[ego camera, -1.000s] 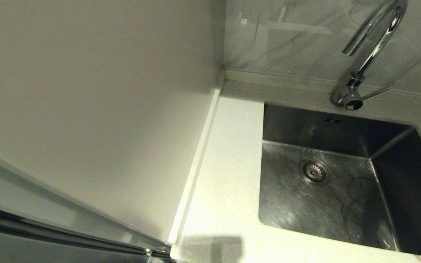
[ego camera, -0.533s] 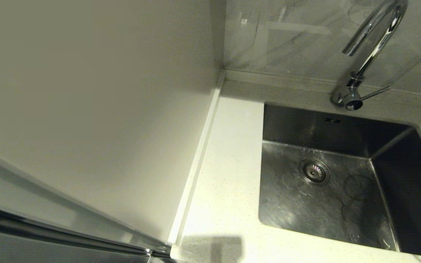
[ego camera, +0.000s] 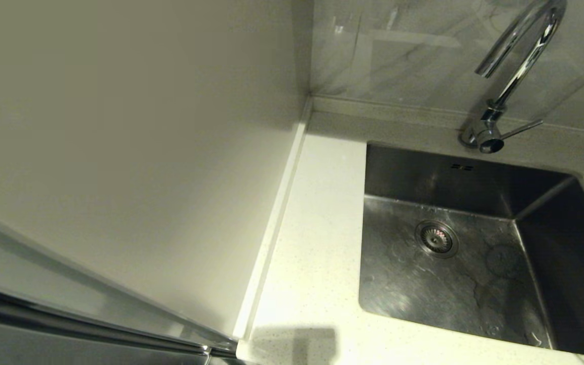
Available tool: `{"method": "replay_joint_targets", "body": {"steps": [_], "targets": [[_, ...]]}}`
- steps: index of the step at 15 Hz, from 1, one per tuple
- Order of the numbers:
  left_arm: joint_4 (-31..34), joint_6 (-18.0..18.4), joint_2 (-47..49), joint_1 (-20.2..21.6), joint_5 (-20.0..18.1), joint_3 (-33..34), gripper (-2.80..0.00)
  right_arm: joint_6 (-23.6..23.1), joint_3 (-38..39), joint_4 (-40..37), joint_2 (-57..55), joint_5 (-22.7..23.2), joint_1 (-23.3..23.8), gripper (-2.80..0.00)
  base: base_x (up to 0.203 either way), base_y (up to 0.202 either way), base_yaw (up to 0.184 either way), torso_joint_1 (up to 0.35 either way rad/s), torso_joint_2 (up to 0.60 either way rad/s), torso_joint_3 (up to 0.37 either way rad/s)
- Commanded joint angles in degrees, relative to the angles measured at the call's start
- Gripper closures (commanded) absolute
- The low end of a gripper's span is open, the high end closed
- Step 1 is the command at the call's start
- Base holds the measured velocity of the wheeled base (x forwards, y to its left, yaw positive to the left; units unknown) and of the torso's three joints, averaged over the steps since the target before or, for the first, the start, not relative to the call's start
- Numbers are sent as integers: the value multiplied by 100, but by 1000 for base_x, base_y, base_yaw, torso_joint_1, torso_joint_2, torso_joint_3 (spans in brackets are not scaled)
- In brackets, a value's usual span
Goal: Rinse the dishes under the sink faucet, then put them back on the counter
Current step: Put a bowl back to the table from the sink
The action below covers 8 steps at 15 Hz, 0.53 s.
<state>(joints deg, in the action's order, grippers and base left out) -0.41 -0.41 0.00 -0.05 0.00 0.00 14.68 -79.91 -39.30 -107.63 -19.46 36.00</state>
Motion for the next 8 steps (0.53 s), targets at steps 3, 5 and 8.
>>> {"method": "replay_joint_targets", "body": {"steps": [3,5,8], "targets": [[-2,-2,-8,-3,0,18,0,9,-17,-25,5,-23,39,0,0,0,0,0,0,0],[-2,-2,-3,5,0,18,0,9,-42,-17,14,-23,39,-280,0,0,0,0,0,0],[-2,-2,-7,5,0,18,0,18,-106,-16,23,-23,58,-280,0,0,0,0,0,0]]}}
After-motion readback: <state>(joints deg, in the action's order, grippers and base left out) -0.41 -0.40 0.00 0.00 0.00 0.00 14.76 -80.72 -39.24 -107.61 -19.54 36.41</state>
